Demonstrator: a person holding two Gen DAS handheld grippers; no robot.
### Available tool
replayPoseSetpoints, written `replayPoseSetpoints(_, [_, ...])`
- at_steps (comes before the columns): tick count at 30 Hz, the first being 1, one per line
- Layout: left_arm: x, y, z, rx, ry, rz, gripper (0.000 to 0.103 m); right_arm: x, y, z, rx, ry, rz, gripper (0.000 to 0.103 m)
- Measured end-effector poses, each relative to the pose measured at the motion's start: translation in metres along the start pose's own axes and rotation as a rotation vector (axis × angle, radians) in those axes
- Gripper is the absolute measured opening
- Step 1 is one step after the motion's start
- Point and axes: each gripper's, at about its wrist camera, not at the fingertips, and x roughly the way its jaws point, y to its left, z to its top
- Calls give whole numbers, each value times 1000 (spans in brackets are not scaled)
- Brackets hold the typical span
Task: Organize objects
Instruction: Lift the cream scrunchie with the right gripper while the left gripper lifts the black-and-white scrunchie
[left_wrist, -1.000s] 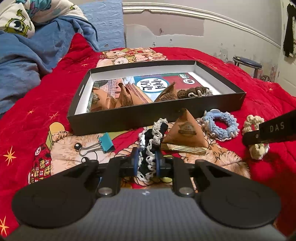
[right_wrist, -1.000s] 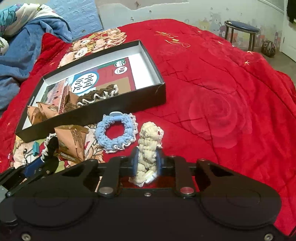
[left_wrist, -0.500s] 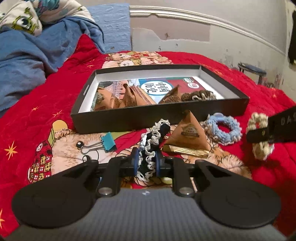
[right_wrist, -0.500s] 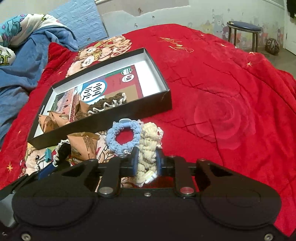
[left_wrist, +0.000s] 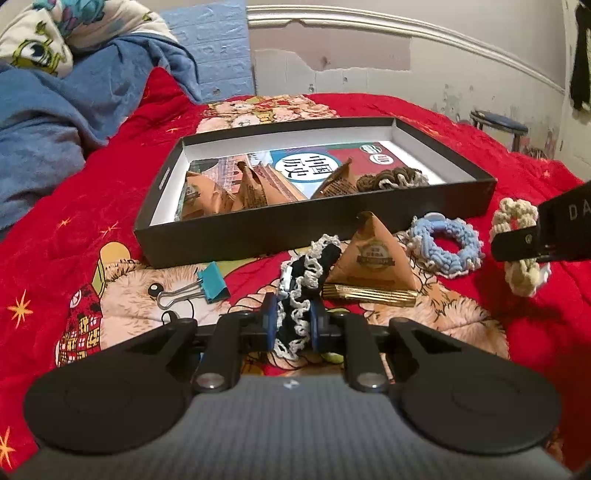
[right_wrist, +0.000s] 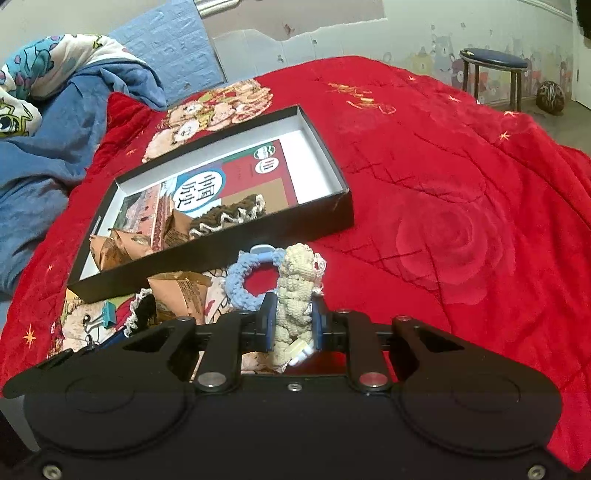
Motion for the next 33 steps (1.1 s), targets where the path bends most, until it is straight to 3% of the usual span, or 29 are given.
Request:
replayPoseSetpoints(17, [-7,5,8,-25,5,11,14,-13,14,1,-31,-84,76,19])
replayPoseSetpoints(33, [-17,8,16,-21,-24,18,14,-14,3,5,70,-119,117,19])
